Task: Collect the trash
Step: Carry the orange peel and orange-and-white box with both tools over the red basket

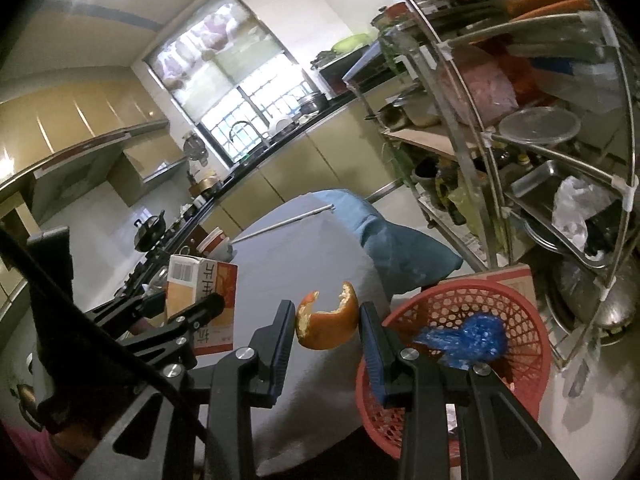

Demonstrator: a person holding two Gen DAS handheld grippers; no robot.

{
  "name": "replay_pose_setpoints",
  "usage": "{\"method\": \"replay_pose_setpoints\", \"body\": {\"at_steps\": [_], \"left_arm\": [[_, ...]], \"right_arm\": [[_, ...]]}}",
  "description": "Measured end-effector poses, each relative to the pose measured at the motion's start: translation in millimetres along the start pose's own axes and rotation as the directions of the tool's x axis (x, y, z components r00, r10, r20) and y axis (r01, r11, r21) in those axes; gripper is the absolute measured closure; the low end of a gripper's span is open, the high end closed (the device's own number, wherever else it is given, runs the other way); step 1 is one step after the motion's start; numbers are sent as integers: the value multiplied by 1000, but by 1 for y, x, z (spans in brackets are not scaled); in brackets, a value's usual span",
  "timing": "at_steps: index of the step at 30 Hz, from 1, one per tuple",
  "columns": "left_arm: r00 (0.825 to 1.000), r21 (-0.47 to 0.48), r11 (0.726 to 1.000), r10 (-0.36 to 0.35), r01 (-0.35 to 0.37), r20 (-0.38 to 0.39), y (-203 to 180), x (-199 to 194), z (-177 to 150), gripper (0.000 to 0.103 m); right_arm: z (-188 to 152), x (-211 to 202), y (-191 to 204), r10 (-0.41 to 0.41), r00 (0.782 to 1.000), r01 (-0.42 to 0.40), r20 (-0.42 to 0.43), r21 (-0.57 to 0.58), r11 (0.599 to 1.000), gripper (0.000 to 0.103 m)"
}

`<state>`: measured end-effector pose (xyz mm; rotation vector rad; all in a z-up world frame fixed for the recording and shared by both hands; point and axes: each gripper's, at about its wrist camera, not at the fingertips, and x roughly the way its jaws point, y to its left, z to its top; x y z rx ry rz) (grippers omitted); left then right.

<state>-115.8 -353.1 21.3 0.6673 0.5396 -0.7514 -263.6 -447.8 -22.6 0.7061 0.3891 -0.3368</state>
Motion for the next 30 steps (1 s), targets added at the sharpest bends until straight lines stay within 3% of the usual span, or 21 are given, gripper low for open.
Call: {"method": "replay_pose_setpoints", "body": {"at_steps": [8, 16, 30], "left_arm": [[1000, 26, 999, -28, 28, -10, -16, 7, 5, 55], [994, 29, 994, -104, 105, -27, -31, 20, 10, 55], [958, -33, 963, -269, 267, -96, -48, 50, 8, 55]], "right_arm": [[2, -8, -18, -32, 999, 32, 16, 33, 999, 68], [7, -21, -40, -86, 995, 83, 43, 72, 994, 68], [5, -23, -67, -144, 989, 141, 19, 121, 983, 68]]}}
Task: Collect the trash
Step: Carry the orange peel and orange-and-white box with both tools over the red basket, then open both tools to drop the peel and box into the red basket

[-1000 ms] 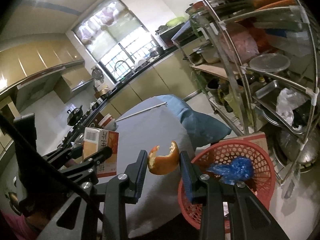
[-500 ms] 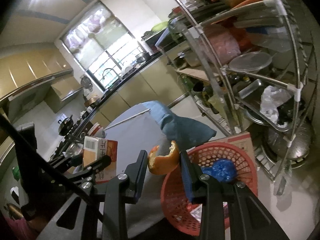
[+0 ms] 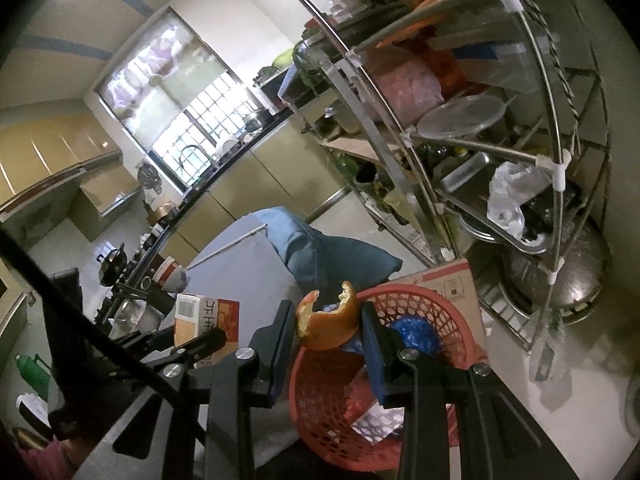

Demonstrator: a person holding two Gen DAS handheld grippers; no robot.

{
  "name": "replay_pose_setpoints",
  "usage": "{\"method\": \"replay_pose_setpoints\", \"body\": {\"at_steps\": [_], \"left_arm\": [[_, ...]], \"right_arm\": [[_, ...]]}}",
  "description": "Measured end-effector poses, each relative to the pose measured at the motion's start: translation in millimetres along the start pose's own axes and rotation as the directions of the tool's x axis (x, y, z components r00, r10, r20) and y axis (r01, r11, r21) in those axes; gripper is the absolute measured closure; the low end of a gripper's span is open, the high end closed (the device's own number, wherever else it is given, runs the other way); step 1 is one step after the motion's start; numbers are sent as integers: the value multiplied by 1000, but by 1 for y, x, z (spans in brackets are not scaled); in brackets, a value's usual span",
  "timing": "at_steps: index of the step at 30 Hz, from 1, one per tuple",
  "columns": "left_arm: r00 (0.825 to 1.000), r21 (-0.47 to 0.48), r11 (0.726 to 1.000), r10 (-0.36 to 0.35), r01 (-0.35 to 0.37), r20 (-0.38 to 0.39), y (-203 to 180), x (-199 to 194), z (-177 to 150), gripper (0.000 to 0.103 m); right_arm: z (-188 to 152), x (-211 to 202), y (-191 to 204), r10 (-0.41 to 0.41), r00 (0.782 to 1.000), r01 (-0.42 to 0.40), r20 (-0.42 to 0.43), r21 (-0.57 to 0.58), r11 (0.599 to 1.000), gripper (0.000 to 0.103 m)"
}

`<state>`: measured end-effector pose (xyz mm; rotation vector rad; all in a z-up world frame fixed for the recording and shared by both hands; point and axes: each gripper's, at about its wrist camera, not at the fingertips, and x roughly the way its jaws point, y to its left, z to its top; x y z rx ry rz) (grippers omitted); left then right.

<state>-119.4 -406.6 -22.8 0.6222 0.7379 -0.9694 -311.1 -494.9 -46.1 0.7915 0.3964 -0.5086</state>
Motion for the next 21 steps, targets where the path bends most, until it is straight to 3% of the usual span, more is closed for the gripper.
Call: {"method": "replay_pose_setpoints", "body": {"at_steps": [8, 21], "left_arm": [[999, 0, 1000, -18, 18, -37, -6, 15, -3, 55], [999, 14, 999, -39, 39, -34, -11, 20, -3, 55]], "right_arm": [[-9, 7, -8, -19, 999, 19, -42, 11, 1000, 67], [-13, 9, -12, -25, 998, 27, -64, 30, 999, 66]]}}
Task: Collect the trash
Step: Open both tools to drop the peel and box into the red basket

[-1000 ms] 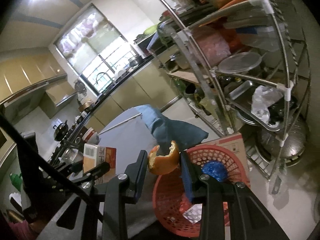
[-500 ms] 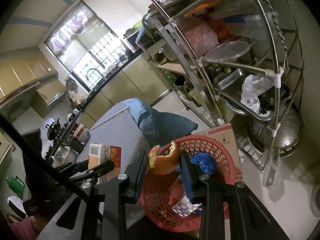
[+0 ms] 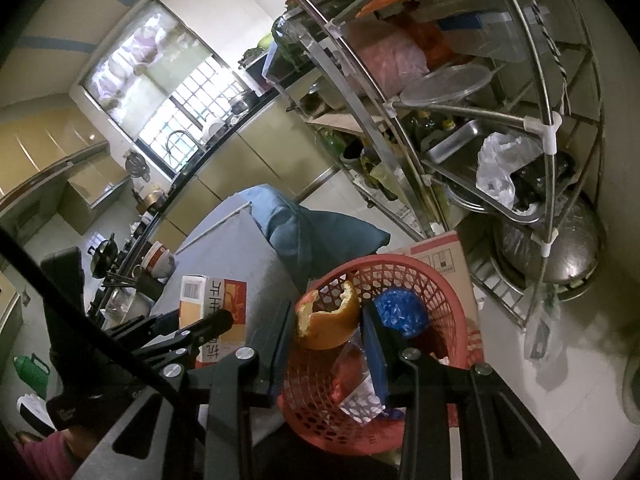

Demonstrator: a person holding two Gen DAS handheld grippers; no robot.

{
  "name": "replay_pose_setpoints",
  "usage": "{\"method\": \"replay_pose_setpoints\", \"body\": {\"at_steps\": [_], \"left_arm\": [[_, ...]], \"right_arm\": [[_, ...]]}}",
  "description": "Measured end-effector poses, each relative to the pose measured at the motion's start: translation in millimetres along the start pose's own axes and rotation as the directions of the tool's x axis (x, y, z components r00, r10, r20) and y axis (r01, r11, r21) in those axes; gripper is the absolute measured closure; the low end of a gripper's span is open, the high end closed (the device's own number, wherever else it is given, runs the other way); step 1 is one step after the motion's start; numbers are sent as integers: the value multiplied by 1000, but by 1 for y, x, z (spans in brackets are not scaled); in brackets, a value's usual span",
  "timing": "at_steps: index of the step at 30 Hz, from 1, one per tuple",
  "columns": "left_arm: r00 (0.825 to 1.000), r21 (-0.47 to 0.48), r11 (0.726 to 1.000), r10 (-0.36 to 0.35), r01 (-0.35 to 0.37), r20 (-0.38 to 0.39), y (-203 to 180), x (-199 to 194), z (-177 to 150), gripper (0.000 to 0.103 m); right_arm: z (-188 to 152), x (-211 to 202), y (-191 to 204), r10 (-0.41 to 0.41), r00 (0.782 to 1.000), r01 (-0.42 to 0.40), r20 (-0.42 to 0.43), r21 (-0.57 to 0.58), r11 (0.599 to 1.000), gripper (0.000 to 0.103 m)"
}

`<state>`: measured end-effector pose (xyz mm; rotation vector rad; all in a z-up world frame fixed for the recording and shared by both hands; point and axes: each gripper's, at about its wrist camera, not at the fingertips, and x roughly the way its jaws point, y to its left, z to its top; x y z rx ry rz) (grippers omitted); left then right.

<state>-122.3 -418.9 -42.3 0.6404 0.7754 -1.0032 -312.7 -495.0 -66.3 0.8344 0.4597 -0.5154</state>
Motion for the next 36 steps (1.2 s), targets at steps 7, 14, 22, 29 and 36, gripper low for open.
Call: {"method": "replay_pose_setpoints", "body": {"at_steps": [7, 14, 22, 29, 36], "left_arm": [[1000, 7, 1000, -7, 7, 1, -1, 0, 0, 53], [1000, 13, 1000, -3, 3, 9, -2, -1, -1, 53], [1000, 17, 1000, 6, -6, 25, 0, -6, -3, 42], [998, 22, 998, 51, -52, 30, 3, -13, -4, 34], [996, -8, 996, 88, -87, 31, 16, -22, -10, 27]], "right_arm": [[1, -2, 1, 6, 1000, -6, 5, 2, 1000, 66], [1, -2, 2, 4, 1000, -4, 6, 5, 1000, 66], [1, 0, 4, 3, 1000, -3, 3, -3, 1000, 66], [-2, 1, 11, 3, 1000, -3, -4, -5, 1000, 66], [-7, 6, 18, 3, 999, -3, -33, -4, 1000, 66]]}}
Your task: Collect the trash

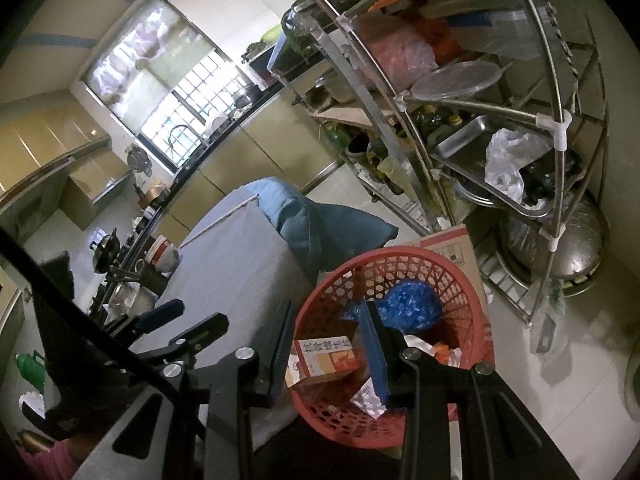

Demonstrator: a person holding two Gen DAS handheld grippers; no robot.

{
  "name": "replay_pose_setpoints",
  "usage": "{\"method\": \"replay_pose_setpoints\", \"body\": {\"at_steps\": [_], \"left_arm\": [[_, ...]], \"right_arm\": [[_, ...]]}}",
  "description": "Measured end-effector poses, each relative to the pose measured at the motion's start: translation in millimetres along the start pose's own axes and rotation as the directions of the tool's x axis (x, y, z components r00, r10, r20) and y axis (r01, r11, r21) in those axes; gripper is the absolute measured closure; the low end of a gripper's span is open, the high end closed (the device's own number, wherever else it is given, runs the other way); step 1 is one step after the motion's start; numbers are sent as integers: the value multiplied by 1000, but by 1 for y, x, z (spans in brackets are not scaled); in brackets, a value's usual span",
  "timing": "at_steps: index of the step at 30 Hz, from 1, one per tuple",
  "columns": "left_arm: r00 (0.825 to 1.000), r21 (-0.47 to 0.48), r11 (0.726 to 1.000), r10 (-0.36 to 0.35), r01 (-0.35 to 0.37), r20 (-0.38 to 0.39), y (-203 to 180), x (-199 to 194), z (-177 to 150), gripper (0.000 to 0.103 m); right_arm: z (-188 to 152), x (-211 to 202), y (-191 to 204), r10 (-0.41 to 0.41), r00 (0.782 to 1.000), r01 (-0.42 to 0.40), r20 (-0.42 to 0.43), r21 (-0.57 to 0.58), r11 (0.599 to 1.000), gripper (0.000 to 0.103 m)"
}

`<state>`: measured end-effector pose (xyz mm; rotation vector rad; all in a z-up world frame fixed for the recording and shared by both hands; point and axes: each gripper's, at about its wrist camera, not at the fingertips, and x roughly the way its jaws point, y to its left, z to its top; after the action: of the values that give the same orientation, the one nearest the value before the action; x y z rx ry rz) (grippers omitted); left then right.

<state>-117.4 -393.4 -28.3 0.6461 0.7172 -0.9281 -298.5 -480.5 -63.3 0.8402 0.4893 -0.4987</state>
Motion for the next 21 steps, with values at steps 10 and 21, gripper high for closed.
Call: {"method": "replay_pose_setpoints", "body": {"at_steps": [10, 21], "left_arm": [[997, -60, 997, 52, -48, 63, 30, -30, -14, 25], [984, -122, 989, 95, -77, 149, 60, -74, -35, 22]], "right_arm": [[-8, 0, 22, 0, 1000, 0, -13, -26, 1000, 40], [-20, -10, 68, -8, 1000, 11, 25, -154, 988, 38]]}}
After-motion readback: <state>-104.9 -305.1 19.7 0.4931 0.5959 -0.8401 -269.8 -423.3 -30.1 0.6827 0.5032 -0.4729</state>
